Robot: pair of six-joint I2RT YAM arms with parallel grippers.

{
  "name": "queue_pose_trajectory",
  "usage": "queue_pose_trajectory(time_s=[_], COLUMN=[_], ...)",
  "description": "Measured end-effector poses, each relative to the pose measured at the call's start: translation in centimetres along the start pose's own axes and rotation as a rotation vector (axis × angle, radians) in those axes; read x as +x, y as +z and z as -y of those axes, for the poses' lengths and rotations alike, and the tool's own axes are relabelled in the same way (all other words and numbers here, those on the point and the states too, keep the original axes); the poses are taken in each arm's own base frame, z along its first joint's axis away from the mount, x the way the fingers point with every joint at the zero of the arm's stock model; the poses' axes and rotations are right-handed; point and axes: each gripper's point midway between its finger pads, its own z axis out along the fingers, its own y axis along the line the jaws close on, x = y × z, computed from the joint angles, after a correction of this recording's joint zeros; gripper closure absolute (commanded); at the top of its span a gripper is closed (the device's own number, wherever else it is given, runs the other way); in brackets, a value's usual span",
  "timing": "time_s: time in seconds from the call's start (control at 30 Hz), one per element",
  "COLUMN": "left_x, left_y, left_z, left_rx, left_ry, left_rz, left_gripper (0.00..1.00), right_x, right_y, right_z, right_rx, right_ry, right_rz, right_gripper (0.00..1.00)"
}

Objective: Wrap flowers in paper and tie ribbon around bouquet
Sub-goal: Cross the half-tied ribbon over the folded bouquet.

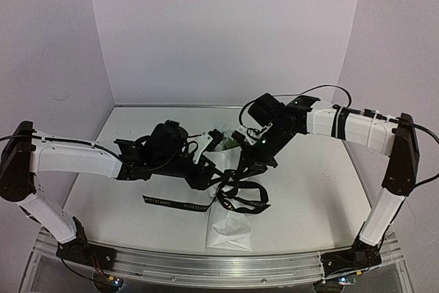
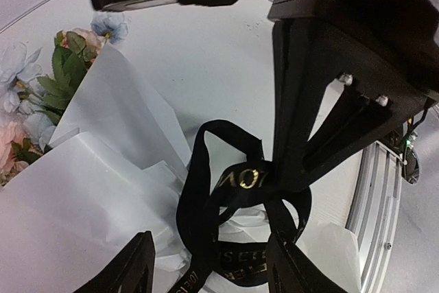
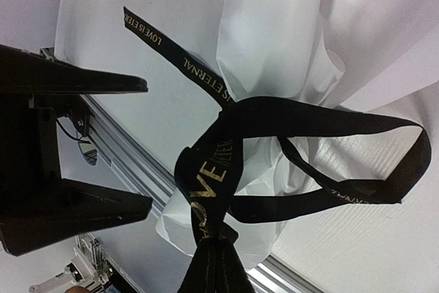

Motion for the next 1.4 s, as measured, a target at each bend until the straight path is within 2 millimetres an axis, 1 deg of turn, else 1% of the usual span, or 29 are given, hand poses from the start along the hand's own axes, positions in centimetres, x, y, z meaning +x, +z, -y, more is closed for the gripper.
queue_pose_trajectory(time_s=[0.2,0.37,0.43,0.53,0.57,0.63,0.73,0.9,1.13,1.27,1.4], left_x=[-1.1,-0.1,0.3,0.5,0.5,0.4,0.1,0.0,-0.3,-0.4,-0.3], left_y=[1.2,2.2,2.4,2.7,2.7,2.9,3.0,3.0,2.8,2.7,2.5], left_z=[0.8,1.1,1.0,0.8,0.7,0.7,0.7,0.4,-0.8,-1.0,-0.3], left_rx=[0.084,0.14,0.151,0.161,0.164,0.17,0.18,0.177,0.161,0.173,0.221], left_ry=[0.038,0.037,0.029,0.024,0.023,0.02,0.021,0.018,0.006,0.001,0.002], left_rz=[0.004,-0.03,-0.042,-0.047,-0.045,-0.038,-0.025,-0.018,-0.011,-0.01,-0.016], left_gripper=[0.48,0.52,0.57,0.68,0.69,0.69,0.64,0.61,0.53,0.52,0.53], right_x=[-0.4,-0.7,-0.8,-0.8,-0.8,-0.9,-0.9,-0.9,-0.8,-0.7,-0.6], right_y=[0.4,0.4,0.4,0.5,0.5,0.5,0.6,0.6,0.6,0.6,0.8], right_z=[-0.2,-0.5,-0.6,-0.6,-0.6,-0.7,-0.7,-0.7,-0.9,-1.1,-1.0], right_rx=[-0.024,-0.04,-0.044,-0.046,-0.047,-0.049,-0.051,-0.054,-0.065,-0.073,-0.076], right_ry=[0.001,-0.003,-0.005,-0.004,-0.004,-0.005,-0.006,-0.007,-0.007,-0.008,-0.005], right_rz=[0.016,0.027,0.03,0.032,0.032,0.033,0.035,0.033,0.026,0.021,0.012], right_gripper=[1.0,1.0,1.0,1.0,1.0,1.0,1.0,1.0,1.0,1.0,1.0])
